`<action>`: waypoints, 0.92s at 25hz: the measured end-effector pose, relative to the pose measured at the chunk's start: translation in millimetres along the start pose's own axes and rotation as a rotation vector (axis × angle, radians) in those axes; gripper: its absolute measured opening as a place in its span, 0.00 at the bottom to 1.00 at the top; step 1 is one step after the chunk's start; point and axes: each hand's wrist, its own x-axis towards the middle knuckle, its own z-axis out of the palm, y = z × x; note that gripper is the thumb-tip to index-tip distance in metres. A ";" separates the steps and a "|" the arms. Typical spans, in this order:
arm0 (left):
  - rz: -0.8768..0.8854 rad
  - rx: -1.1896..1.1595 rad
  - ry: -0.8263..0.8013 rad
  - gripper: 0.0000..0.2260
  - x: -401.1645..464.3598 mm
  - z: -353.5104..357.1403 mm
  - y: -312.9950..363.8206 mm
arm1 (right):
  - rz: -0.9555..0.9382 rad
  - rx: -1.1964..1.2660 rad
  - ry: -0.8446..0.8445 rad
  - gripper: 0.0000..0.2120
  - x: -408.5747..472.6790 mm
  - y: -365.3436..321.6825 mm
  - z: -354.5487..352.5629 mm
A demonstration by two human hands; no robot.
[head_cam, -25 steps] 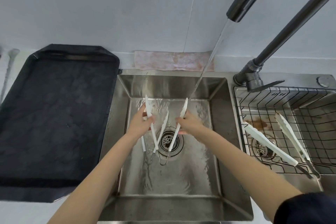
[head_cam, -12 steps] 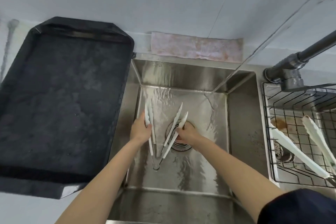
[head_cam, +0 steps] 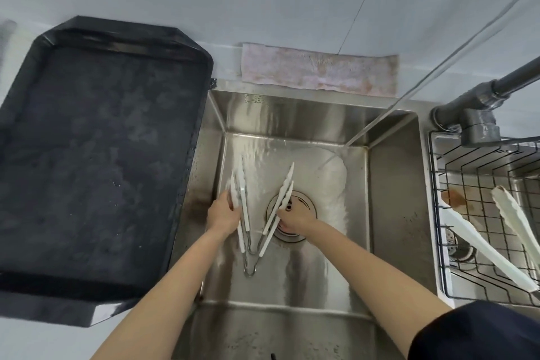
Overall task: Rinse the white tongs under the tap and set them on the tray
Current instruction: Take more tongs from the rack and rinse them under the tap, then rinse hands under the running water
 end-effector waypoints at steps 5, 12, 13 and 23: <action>0.048 0.017 0.006 0.11 -9.1 -1.2 7.6 | -0.058 0.034 -0.011 0.19 -7.2 0.4 -10.0; 0.203 0.197 -0.074 0.35 -39.8 -9.7 36.3 | -0.275 -0.302 0.005 0.26 -47.1 0.7 -39.3; 0.226 0.243 -0.076 0.38 -46.2 -11.8 42.8 | -0.297 -0.353 0.027 0.27 -54.4 0.4 -44.6; 0.469 0.704 -0.011 0.37 -121.8 -1.3 113.4 | -0.405 -0.493 0.345 0.32 -129.4 25.4 -119.3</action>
